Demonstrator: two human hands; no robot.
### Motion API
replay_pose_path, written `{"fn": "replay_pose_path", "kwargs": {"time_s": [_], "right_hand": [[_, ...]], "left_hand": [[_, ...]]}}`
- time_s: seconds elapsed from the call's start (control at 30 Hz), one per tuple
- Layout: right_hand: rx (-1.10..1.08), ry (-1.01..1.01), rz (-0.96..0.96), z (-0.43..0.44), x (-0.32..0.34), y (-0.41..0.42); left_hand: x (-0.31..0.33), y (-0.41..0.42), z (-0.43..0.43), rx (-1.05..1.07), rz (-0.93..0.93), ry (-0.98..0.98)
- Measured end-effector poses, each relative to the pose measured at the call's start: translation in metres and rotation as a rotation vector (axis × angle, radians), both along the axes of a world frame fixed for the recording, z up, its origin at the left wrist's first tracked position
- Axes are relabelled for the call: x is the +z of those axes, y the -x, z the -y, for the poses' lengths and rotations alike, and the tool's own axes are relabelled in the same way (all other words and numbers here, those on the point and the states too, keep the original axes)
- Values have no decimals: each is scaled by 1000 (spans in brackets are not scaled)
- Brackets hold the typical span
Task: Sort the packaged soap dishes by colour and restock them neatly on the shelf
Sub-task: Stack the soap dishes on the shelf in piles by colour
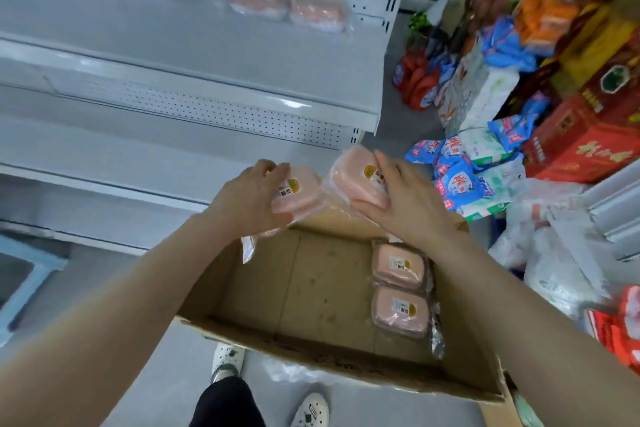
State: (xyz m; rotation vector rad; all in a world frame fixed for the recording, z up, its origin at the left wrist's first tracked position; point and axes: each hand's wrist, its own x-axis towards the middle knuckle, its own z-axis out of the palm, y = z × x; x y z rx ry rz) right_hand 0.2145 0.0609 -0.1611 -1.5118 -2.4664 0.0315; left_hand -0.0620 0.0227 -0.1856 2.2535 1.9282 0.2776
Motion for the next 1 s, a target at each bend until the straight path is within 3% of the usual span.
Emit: {"fn": "replay_pose_path", "kwargs": {"time_s": [0.3, 0.67, 1.0], "right_hand": [[146, -216, -59, -63, 80, 90], [4, -258, -37, -191, 121, 156], [-133, -233, -58, -268, 115, 157]], "left_hand": [[101, 107, -33, 50, -72, -242], [174, 194, -235, -66, -93, -339], [171, 187, -389, -240, -27, -209]]}}
